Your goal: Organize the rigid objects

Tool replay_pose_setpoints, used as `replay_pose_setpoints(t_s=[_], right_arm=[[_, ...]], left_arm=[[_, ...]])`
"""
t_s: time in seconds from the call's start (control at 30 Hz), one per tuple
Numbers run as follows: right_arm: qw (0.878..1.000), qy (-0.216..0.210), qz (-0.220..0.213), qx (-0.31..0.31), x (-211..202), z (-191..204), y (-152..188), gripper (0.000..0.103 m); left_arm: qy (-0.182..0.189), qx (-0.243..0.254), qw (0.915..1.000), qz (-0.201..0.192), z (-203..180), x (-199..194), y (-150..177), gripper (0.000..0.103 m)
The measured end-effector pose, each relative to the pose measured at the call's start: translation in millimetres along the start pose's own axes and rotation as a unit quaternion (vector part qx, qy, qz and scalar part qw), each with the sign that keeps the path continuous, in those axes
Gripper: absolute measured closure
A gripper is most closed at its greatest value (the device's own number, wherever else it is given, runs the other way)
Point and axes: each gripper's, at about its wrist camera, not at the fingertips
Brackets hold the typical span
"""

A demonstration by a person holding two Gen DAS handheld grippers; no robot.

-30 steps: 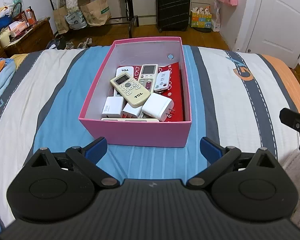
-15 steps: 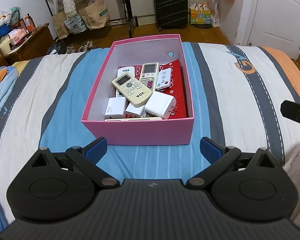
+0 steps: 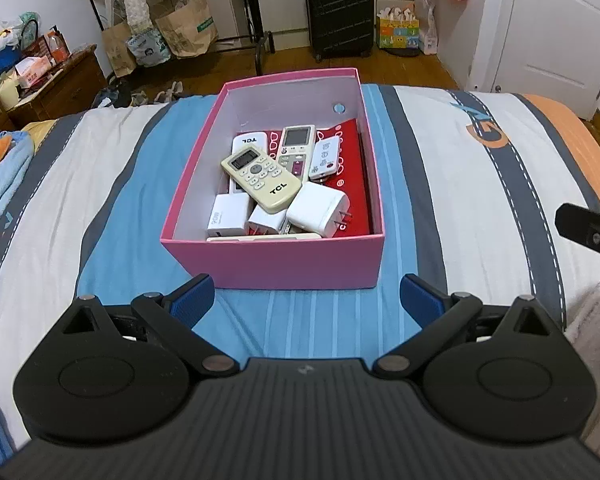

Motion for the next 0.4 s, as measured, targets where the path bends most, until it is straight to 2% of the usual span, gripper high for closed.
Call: replay_pose_setpoints(t_s=[0.1, 0.4], right_arm=[[1.000, 0.002, 0.002, 0.003, -0.5, -1.3, 0.0, 0.005], [1.000, 0.004, 0.000, 0.003, -1.3, -3.3, -0.4, 0.005]], left_arm=[[-0.005, 0.008, 0.9999, -0.011, -1.5, -2.6, 2.0, 0.002], [-0.002, 0.006, 0.9999, -0.011, -2.4, -4.1, 1.9, 0.002]])
Point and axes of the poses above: each gripper's, at about its wrist camera, not at the fingertips, and x roughly the way its jaws point, z to its left, y to its underside, and after that the axes turned 9 degrees about z, right-handed
